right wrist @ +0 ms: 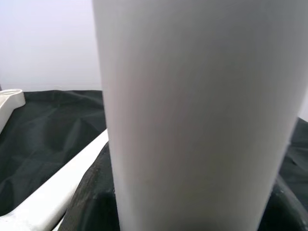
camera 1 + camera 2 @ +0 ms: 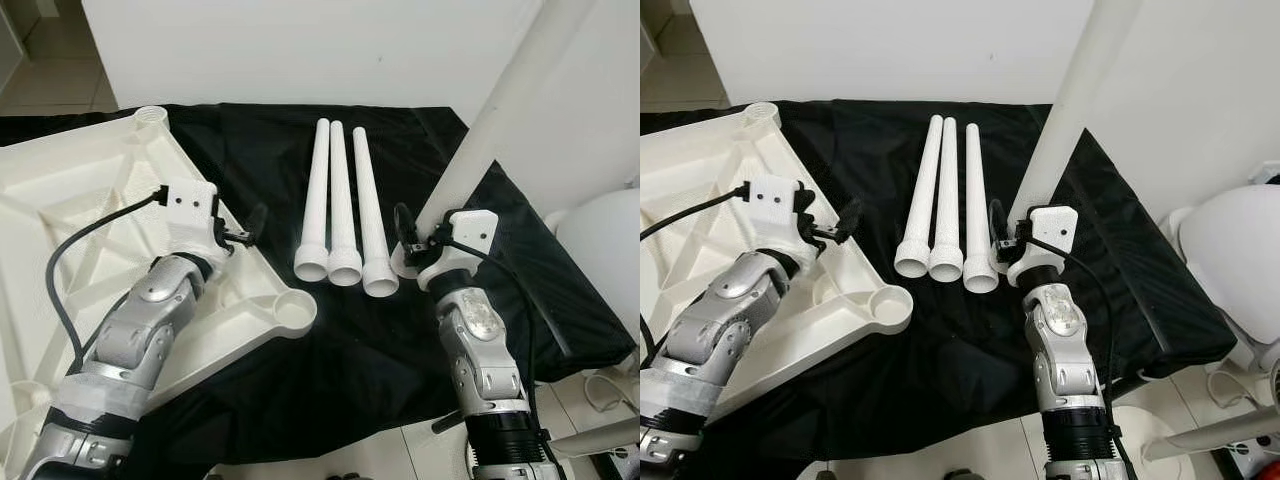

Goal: Building children table

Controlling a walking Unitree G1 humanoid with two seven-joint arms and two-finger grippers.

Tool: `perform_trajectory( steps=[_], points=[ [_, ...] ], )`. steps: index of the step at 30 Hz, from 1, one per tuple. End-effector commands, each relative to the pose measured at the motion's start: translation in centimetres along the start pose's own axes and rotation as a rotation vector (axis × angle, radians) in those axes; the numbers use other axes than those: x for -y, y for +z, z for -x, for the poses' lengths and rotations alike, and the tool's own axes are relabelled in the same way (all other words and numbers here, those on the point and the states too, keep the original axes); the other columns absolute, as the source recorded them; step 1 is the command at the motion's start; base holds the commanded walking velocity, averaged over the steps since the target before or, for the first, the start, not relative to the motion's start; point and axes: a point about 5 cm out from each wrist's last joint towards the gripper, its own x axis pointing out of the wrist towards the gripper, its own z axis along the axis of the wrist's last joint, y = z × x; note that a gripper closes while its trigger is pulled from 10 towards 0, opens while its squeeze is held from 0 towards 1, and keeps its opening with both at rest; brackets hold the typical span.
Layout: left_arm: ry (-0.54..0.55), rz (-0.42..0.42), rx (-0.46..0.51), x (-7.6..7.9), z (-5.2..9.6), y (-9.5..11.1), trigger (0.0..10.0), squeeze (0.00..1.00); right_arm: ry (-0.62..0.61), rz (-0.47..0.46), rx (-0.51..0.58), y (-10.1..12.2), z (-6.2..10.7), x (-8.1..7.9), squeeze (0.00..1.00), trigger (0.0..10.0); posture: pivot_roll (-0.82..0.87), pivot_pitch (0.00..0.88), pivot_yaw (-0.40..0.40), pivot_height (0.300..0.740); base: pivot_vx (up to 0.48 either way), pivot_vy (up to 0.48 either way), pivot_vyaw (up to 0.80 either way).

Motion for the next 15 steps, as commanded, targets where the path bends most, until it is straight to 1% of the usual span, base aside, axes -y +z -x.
perform_trajectory(
  steps=[1, 9, 15],
  points=[
    [-0.028, -0.006, -0.019, -0.04, 0.11, -0.49, 10.0, 0.00, 0.002, 0.003, 0.016, 0.34, -0.11, 0.04, 0.00, 10.0, 0.07, 0.091, -0.057, 0.740, 0.000, 0.000, 0.00],
    [-0.023, -0.007, 0.000, -0.12, 0.21, -0.24, 10.0, 0.00, 0.005, -0.005, 0.032, 0.52, -0.07, -0.03, 0.00, 10.0, 0.07, 0.092, -0.057, 0.740, 0.000, 0.000, 0.00],
    [-0.016, 0.009, 0.019, -0.29, 0.23, 0.05, 10.0, 0.00, 0.006, -0.006, 0.031, 0.51, -0.16, -0.06, 0.00, 10.0, 0.08, 0.090, -0.057, 0.740, 0.000, 0.000, 0.00]
  ],
)
